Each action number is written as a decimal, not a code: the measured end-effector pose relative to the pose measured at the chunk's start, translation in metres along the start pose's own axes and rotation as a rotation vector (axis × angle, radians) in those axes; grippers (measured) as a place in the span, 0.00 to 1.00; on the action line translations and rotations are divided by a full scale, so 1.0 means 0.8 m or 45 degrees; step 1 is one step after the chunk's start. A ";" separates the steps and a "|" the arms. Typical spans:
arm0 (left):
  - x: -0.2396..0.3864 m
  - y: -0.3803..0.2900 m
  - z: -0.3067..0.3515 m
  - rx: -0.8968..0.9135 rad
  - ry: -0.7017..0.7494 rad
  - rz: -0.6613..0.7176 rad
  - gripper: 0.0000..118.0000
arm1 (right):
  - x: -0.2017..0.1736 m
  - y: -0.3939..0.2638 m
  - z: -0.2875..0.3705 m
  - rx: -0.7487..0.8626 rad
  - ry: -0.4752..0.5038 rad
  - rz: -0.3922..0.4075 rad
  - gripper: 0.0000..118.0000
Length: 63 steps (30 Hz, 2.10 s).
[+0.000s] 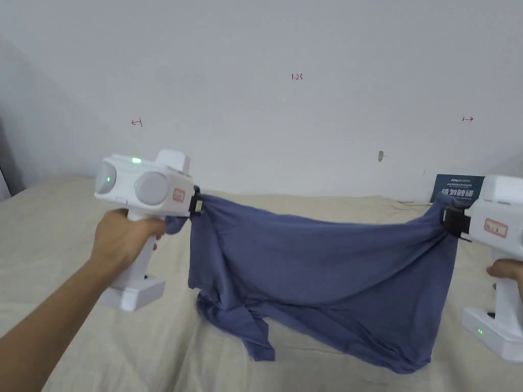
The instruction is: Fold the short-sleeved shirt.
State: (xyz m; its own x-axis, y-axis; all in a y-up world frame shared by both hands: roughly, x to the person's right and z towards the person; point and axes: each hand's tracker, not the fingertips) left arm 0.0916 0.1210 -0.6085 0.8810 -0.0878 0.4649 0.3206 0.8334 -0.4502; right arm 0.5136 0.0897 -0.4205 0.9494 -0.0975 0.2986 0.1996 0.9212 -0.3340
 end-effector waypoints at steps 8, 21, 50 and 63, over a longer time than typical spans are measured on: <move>0.000 -0.145 0.025 -0.113 -0.086 0.029 0.06 | 0.010 -0.126 0.059 -0.139 0.035 -0.051 0.06; 0.029 -0.360 0.142 -0.295 -0.151 -0.012 0.06 | 0.026 -0.318 0.212 -0.377 0.037 -0.196 0.06; 0.062 -0.506 0.208 -0.602 -0.185 -0.035 0.06 | 0.026 -0.463 0.306 -0.670 -0.071 -0.298 0.06; 0.061 -0.512 0.191 -0.664 -0.176 0.051 0.06 | 0.024 -0.469 0.293 -0.730 -0.107 -0.279 0.07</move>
State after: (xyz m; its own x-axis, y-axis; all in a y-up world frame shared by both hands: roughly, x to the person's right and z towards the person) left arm -0.0499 -0.1414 -0.2846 0.8535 0.0405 0.5194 0.4485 0.4502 -0.7721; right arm 0.3997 -0.1693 -0.0800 0.8537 -0.2101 0.4765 0.5088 0.5319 -0.6770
